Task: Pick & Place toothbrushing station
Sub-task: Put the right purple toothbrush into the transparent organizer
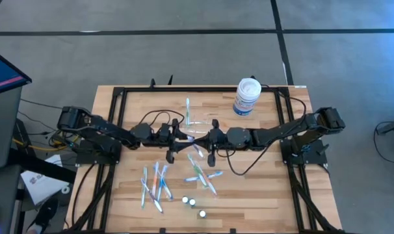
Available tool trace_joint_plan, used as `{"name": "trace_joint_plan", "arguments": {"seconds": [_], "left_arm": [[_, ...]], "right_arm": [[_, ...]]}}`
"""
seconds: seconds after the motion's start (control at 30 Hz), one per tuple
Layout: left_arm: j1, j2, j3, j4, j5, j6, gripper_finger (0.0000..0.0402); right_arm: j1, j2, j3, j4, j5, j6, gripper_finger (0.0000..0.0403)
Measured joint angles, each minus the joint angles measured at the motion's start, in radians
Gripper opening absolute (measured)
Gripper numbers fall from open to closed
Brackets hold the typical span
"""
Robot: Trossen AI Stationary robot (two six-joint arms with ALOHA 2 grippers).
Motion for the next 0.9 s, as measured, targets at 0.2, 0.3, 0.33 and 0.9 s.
{"name": "trace_joint_plan", "arguments": {"seconds": [0.2, 0.3, 0.33, 0.9], "left_arm": [[0.000, -0.020, 0.000, 0.003, 0.032, 0.000, 0.0079], [0.000, -0.020, 0.000, -0.006, 0.032, 0.014, 0.0077], [0.000, -0.020, 0.000, -0.006, 0.033, 0.021, 0.0077], [0.001, -0.018, -0.001, -0.022, 0.035, 0.026, 0.0051]], "right_arm": [[-0.008, -0.013, 0.000, 0.006, -0.003, -0.009, 0.0000], [-0.008, -0.019, 0.000, -0.006, -0.004, -0.010, 0.0000], [-0.008, -0.021, 0.000, -0.003, -0.004, -0.011, 0.0000], [-0.010, -0.034, 0.000, -0.023, -0.004, -0.009, 0.0000]]}}
